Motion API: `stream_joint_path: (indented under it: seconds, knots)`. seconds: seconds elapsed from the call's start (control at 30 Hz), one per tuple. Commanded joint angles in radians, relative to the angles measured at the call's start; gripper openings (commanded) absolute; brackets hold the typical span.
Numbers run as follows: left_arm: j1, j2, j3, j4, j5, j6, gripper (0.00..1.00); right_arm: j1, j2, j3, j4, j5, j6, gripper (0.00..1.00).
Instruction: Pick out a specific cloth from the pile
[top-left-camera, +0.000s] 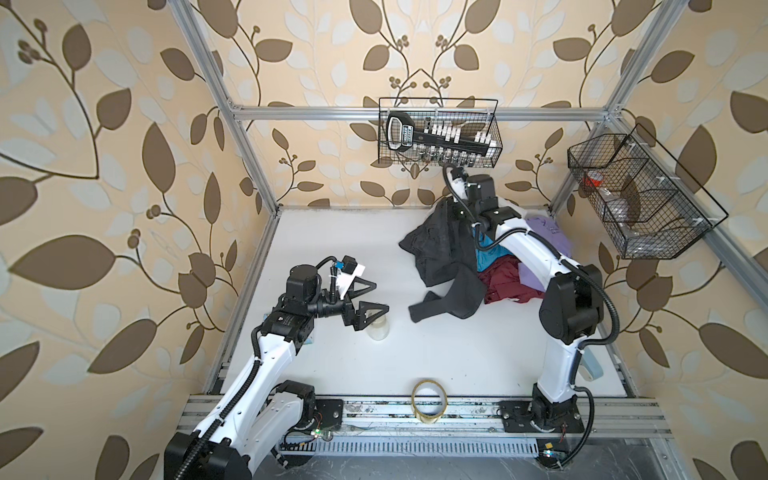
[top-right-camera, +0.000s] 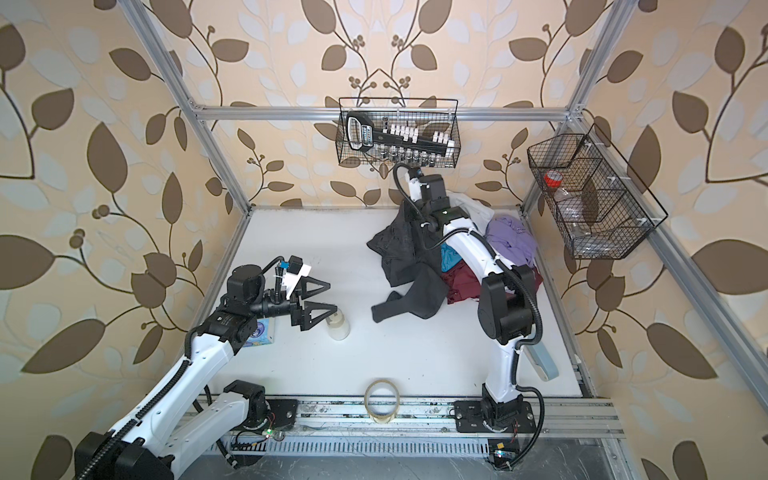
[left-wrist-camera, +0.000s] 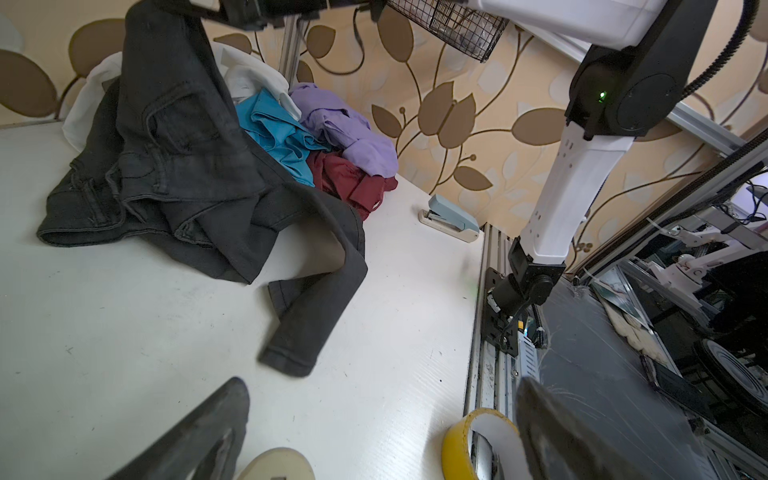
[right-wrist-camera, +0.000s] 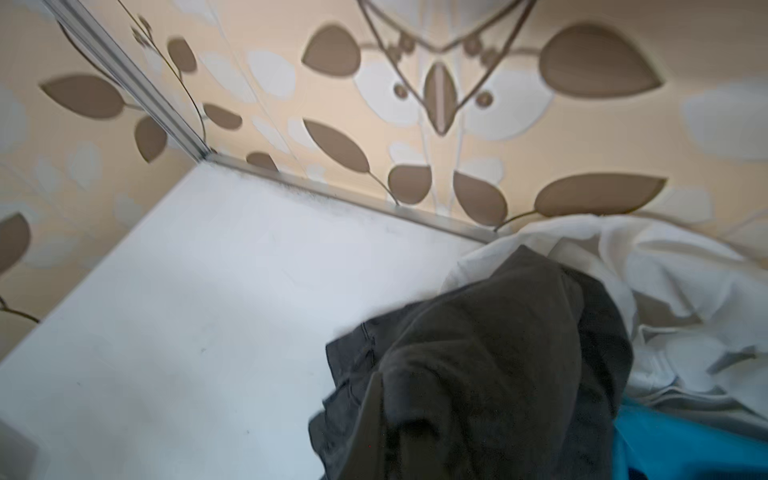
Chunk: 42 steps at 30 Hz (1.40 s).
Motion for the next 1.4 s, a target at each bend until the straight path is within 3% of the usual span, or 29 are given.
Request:
stream_joint_path:
  seconds: [0.0, 0.2, 0.3, 0.37, 0.5, 0.6, 0.83, 0.9, 1.03, 1.23, 1.37]
  knots:
    - [-0.011, -0.002, 0.003, 0.009, 0.003, 0.023, 0.99, 0.053, 0.047, -0.068, -0.03, 0.109, -0.083, 0.0]
    - [-0.011, -0.002, 0.001, 0.01, 0.004, 0.023, 0.99, 0.094, 0.053, -0.158, -0.048, 0.213, -0.067, 0.0]
    - [-0.011, -0.005, 0.0, 0.01, 0.004, 0.023, 0.99, 0.115, 0.057, -0.19, -0.065, 0.213, -0.064, 0.23]
    - [-0.012, -0.007, -0.002, 0.012, 0.003, 0.023, 0.99, 0.134, 0.066, -0.206, -0.08, 0.218, -0.07, 0.3]
    - [-0.014, -0.01, -0.003, 0.012, 0.003, 0.023, 0.99, 0.157, 0.094, -0.219, -0.118, 0.206, -0.072, 0.55]
    - [-0.014, -0.013, -0.005, 0.012, 0.003, 0.024, 0.99, 0.169, 0.098, -0.237, -0.13, 0.183, -0.069, 0.66]
    - [-0.015, -0.017, -0.006, 0.012, 0.001, 0.026, 0.99, 0.204, 0.071, -0.259, -0.142, 0.183, -0.08, 0.76]
    - [-0.015, -0.019, -0.007, 0.012, 0.001, 0.026, 0.99, 0.212, 0.082, -0.251, -0.168, 0.181, -0.083, 0.95]
    - [-0.017, -0.021, -0.009, 0.013, 0.0, 0.027, 0.99, 0.228, 0.119, -0.226, -0.237, 0.183, -0.09, 0.97]
    - [-0.017, -0.022, -0.009, 0.013, 0.001, 0.027, 0.99, 0.24, 0.193, -0.171, -0.327, 0.314, -0.082, 0.97]
    - [-0.017, -0.022, -0.01, 0.012, -0.001, 0.029, 0.99, 0.24, 0.245, -0.15, -0.355, 0.339, -0.068, 0.95]
